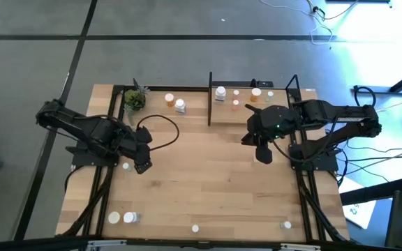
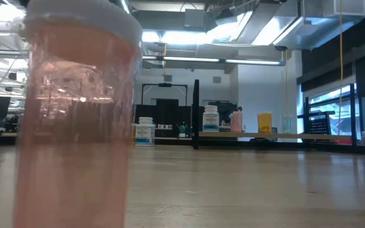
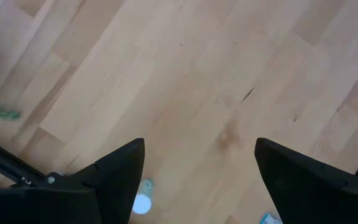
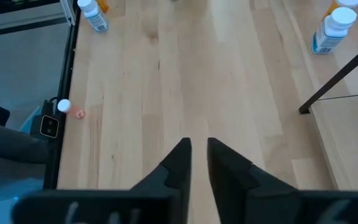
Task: Pick and place medicine bottles onto shelf by color
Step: Put the top left orange pill bottle on the shelf
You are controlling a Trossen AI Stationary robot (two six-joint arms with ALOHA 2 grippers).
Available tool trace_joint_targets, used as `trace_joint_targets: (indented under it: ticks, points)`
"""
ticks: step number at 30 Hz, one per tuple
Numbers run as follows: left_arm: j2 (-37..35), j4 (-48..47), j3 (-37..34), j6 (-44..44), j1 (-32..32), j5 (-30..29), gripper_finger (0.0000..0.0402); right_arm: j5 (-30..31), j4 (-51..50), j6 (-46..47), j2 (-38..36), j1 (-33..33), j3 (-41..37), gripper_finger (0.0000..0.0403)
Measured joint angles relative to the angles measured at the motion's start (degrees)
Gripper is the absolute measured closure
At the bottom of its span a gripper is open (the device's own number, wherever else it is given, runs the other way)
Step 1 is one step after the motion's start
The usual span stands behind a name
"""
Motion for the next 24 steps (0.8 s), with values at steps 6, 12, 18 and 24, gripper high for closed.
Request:
trace_joint_targets:
  ticks: [6,12,18,24]
  points:
    - [0.0,0.0,0.0,-0.4,-1.1,-0.1,0.0103,0.0,0.0,-0.3,0.0,0.0,0.0,0.0282]
    - [0.0,0.0,0.0,-0.4,-1.6,-0.1,0.0103,0.1,0.0,-1.5,0.0,0.0,0.0,0.0214]
    - [0.0,-0.3,0.0,-0.1,-1.6,-3.3,0.0103,4.4,0.0,-2.2,0.0,-0.1,0.0,0.0172]
    - [1.8,-1.8,0.0,6.1,-0.2,-3.3,0.0103,5.2,0.0,-4.9,0.0,-1.2,0.0,0.0167]
